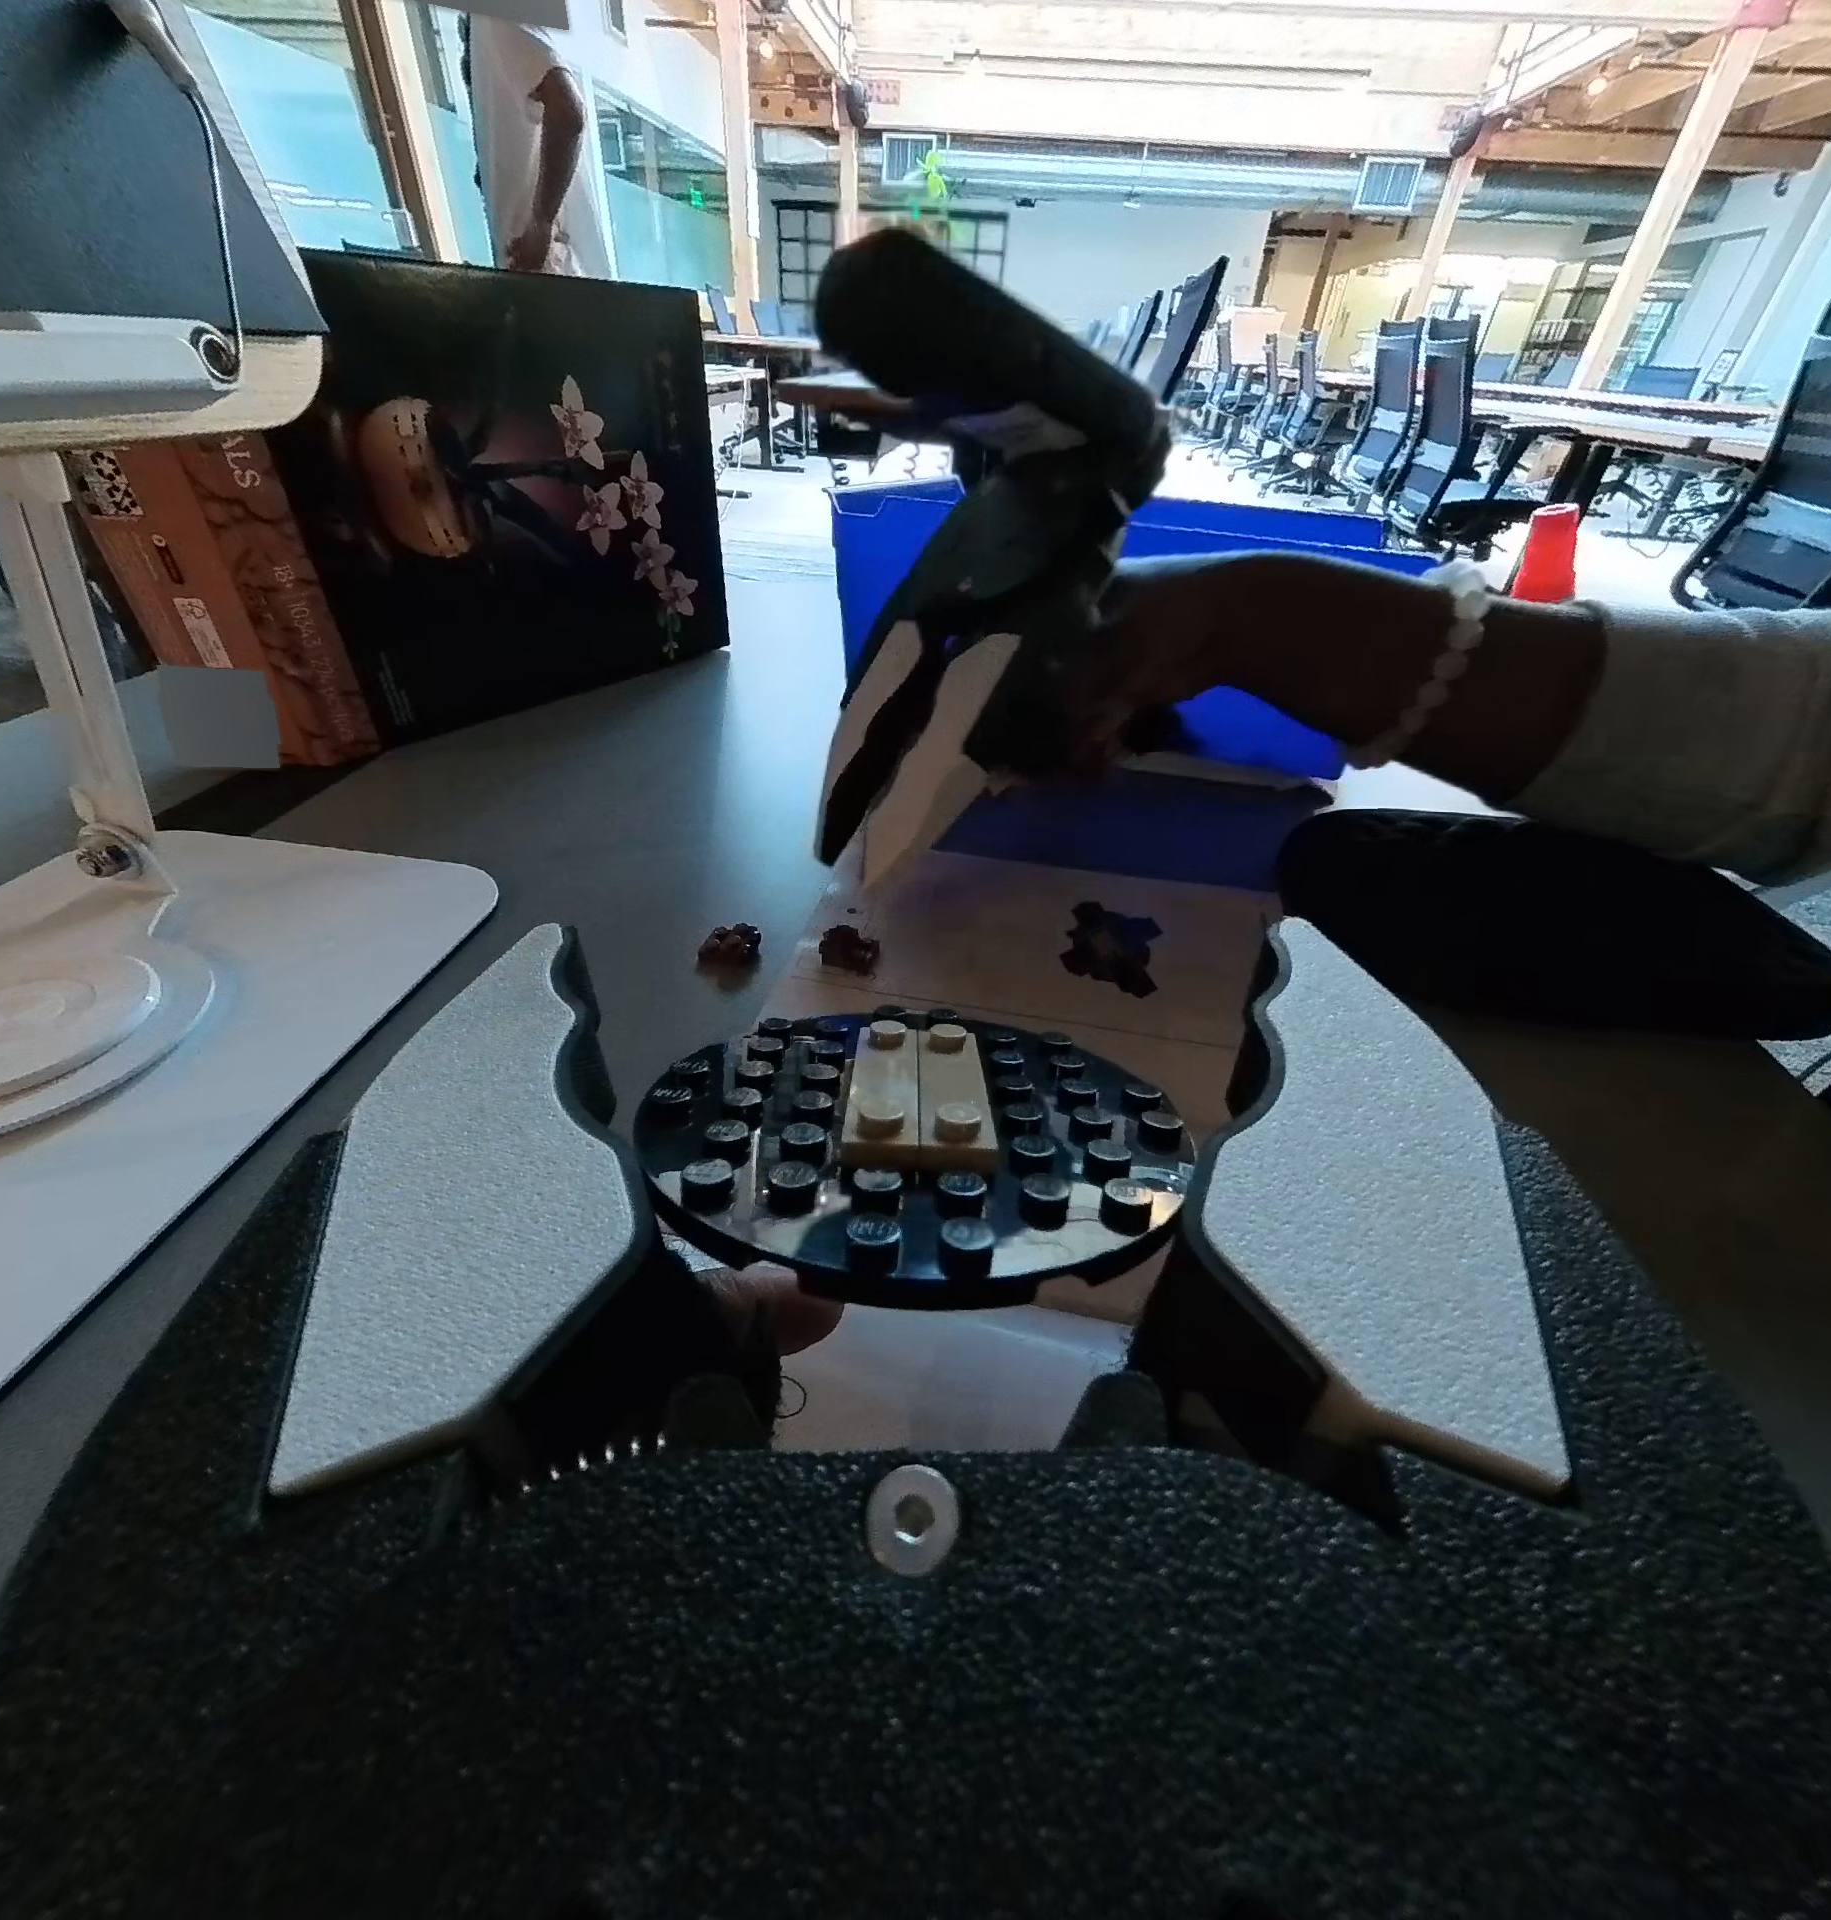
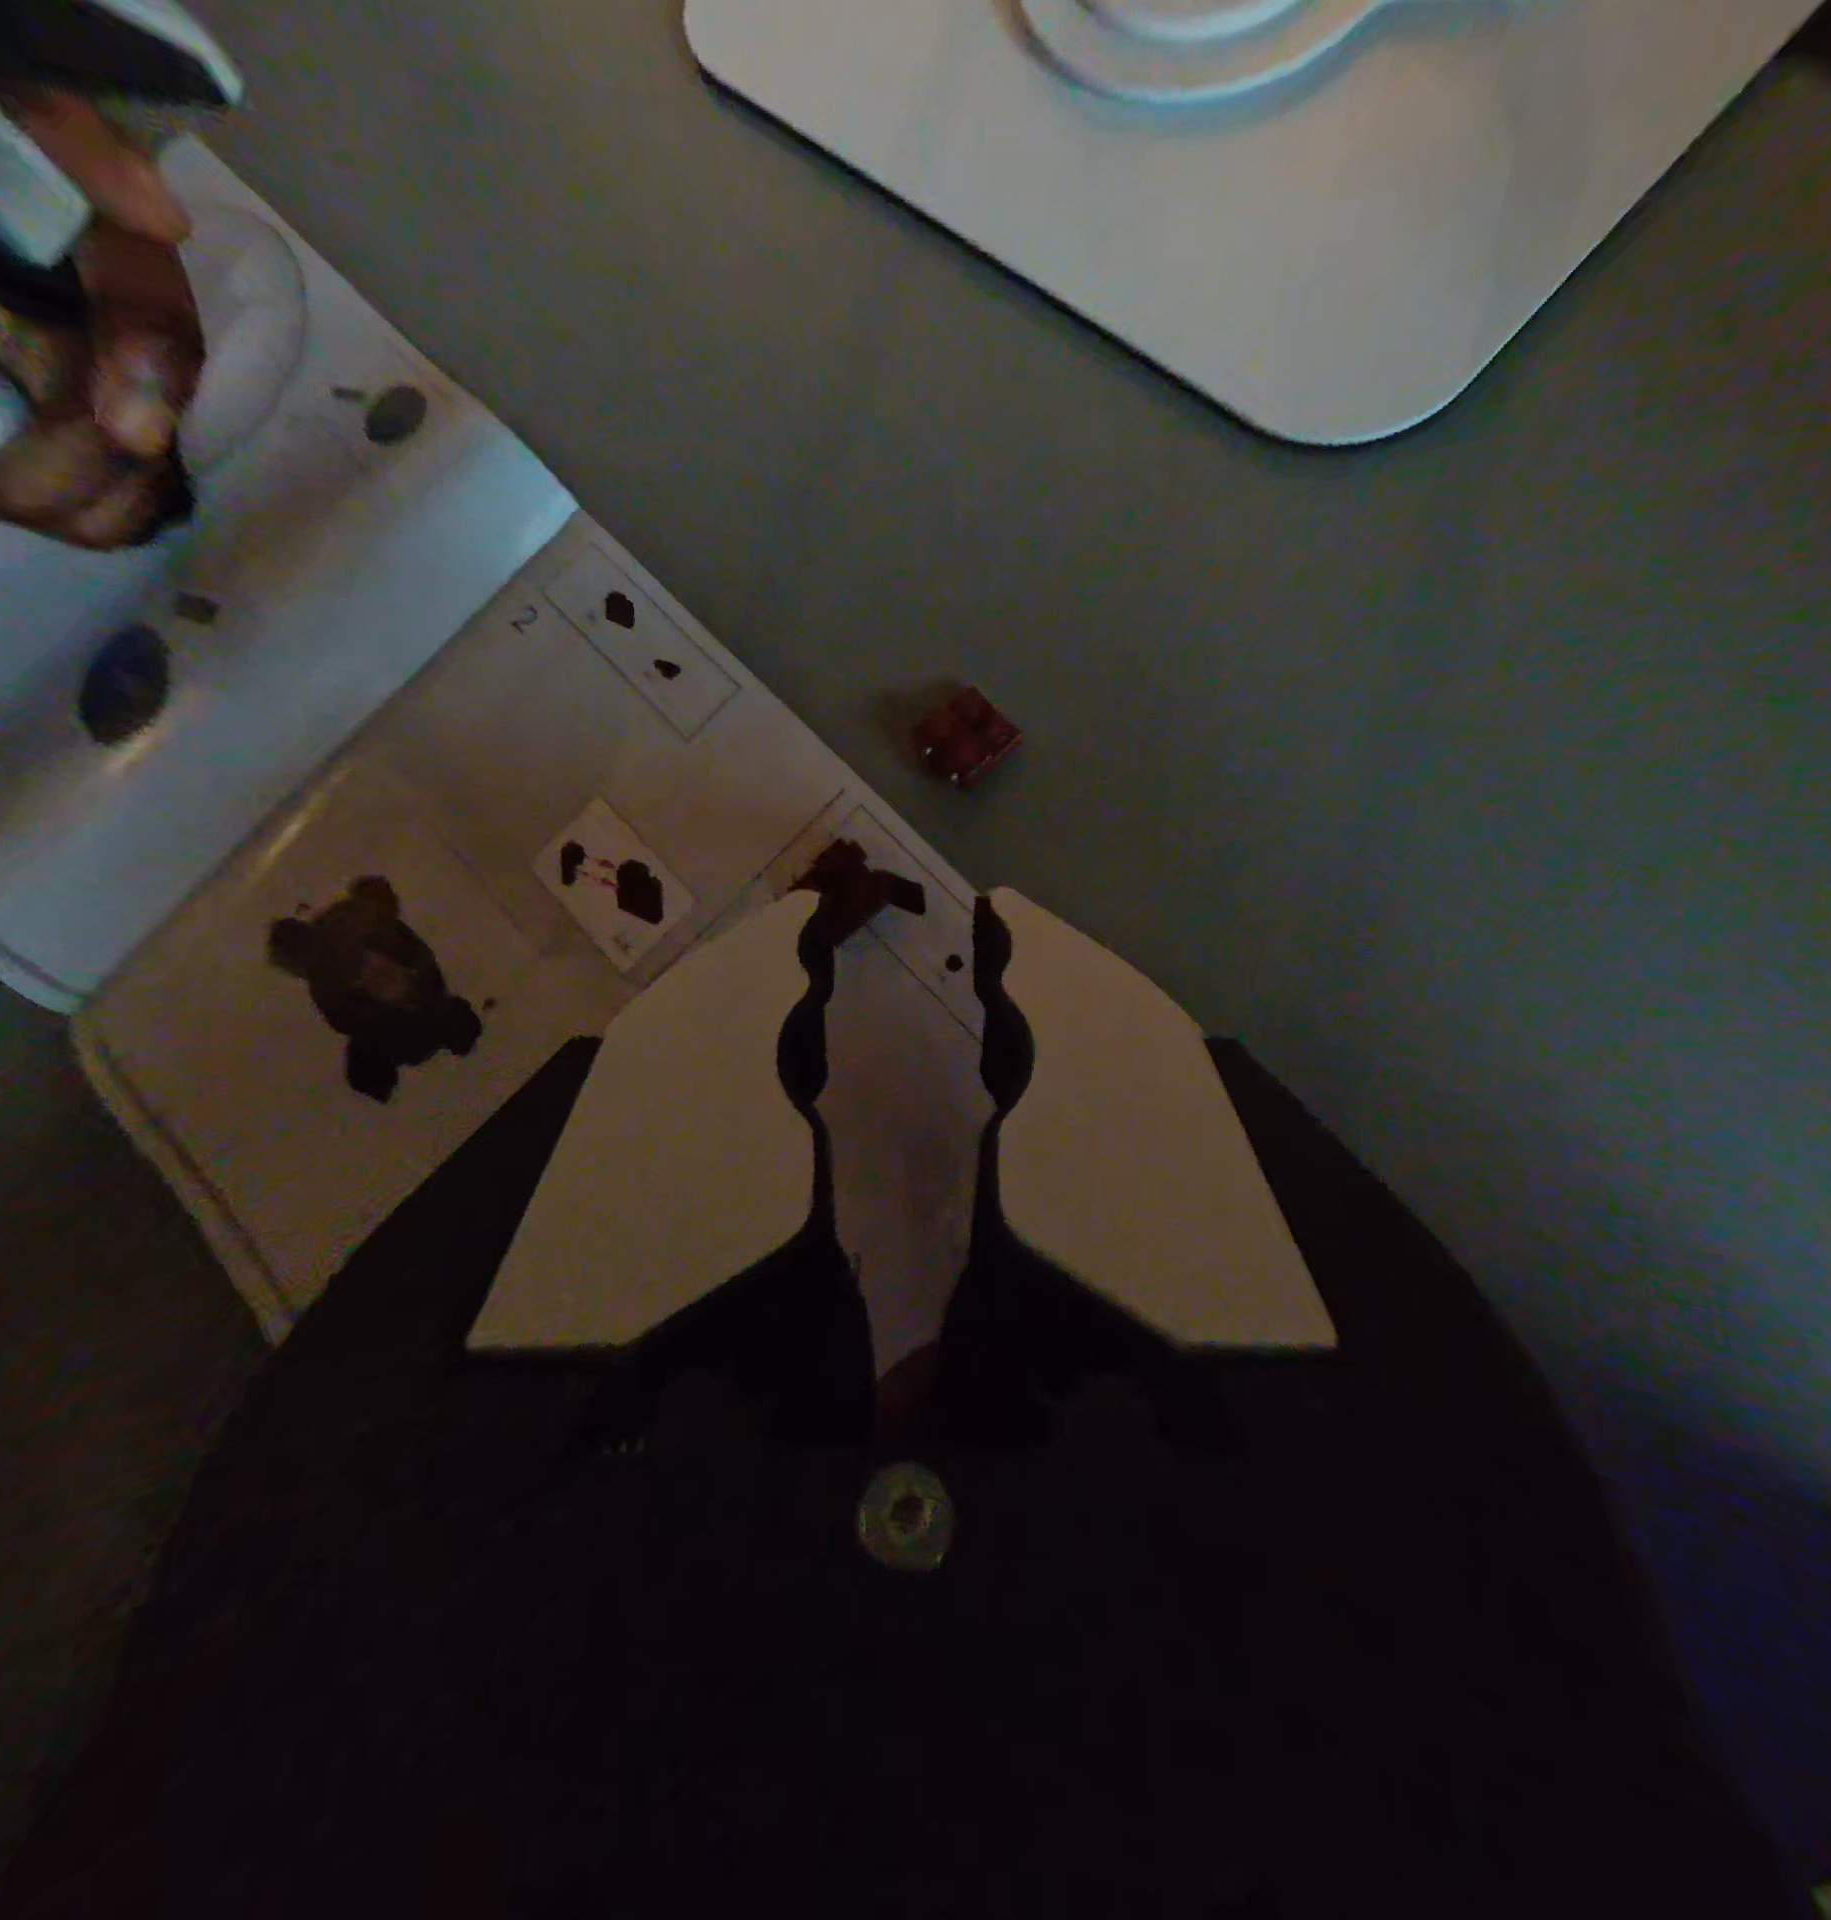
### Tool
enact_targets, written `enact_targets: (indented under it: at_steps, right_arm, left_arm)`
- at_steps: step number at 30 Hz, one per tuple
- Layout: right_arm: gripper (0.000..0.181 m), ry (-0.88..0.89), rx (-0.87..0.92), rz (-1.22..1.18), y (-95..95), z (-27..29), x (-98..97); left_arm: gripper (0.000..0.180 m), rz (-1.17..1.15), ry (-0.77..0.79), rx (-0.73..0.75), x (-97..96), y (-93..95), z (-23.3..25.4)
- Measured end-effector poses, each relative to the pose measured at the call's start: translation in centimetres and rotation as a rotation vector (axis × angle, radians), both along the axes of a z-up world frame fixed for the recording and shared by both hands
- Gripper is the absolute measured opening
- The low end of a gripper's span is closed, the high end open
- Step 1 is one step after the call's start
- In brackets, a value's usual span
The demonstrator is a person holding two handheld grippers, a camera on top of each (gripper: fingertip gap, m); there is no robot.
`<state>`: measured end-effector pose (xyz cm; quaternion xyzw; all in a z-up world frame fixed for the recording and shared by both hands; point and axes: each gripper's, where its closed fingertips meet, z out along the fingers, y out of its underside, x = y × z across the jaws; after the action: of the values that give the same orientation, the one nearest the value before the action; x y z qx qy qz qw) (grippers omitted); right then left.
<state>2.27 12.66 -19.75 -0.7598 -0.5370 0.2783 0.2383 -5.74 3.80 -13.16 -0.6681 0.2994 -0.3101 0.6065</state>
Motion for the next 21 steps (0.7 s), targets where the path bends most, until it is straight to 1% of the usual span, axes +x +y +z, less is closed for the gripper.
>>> enact_targets:
  at_steps: [3, 6, 8, 13, 14, 16, 21]
  right_arm:
    - [0.026, -0.055, 0.15, 0.072, -0.5, 0.1, 0.0]
    - [0.034, -0.135, 0.247, 0.138, -0.9, -0.8, -0.4]
    - [0.034, -0.153, 0.236, 0.15, -0.9, -1.4, -0.7]
    - [0.03, -0.129, 0.151, 0.17, -0.9, -1.9, -1.3]
    - [0.029, -0.131, 0.15, 0.174, -0.8, -2.0, -1.4]
    - [0.02, -0.127, 0.153, 0.179, -0.6, -2.0, -1.5]
    - [0.019, -0.164, 0.183, 0.263, -0.2, -1.1, -1.1]
  left_arm:
    - [0.117, -0.001, 0.003, -0.002, 0.1, 0.0, 0.0]
    - [0.117, -0.001, 0.004, 0.001, 0.0, 0.0, 0.0]
    - [0.117, -0.001, 0.005, 0.002, 0.0, -0.1, 0.0]
    - [0.116, -0.004, 0.004, -0.001, 0.0, -0.1, 0.0]
    - [0.116, -0.006, 0.004, -0.002, 0.1, -0.1, 0.0]
    - [0.116, -0.006, 0.002, -0.003, 0.1, -0.1, 0.0]
    - [0.116, -0.005, -0.001, -0.003, 0.0, -0.1, 0.0]
